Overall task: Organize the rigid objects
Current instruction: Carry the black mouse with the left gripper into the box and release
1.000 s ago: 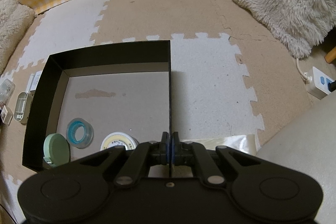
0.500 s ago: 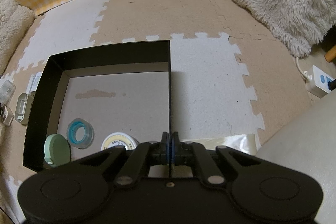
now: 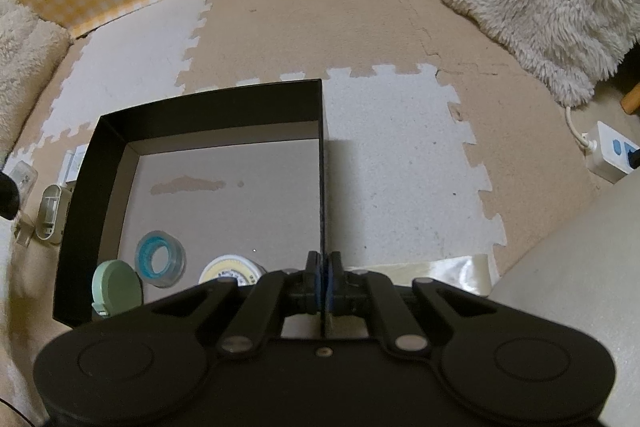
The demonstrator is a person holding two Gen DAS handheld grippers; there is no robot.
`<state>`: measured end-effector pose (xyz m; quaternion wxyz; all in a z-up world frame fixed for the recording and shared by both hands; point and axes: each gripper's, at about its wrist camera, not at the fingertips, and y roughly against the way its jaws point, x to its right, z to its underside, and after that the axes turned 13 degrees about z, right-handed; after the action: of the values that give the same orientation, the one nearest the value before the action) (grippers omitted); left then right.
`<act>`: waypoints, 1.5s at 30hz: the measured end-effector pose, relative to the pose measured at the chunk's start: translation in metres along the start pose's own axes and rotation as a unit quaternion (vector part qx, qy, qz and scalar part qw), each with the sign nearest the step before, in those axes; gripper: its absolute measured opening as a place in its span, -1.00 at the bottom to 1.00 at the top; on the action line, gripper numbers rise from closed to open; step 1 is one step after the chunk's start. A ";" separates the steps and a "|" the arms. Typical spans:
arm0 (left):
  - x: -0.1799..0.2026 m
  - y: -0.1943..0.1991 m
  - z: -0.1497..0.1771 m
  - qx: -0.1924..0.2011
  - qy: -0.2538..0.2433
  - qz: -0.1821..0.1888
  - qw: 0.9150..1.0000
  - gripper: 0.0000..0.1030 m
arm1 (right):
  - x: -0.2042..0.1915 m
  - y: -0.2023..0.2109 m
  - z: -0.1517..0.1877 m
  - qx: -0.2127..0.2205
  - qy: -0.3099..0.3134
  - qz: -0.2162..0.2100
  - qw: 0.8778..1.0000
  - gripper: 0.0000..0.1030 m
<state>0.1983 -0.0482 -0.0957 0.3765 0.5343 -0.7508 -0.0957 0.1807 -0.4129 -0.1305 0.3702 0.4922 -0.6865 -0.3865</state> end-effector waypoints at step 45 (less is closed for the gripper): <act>0.205 -0.149 0.054 -0.211 -0.180 0.151 0.949 0.47 | 0.005 -0.003 0.003 0.003 0.003 -0.014 1.000 -0.92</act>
<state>0.2414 -0.3021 -0.1195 0.3492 0.2970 -0.8407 -0.2882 0.1777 -0.4179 -0.1339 0.3651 0.5039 -0.6800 -0.3877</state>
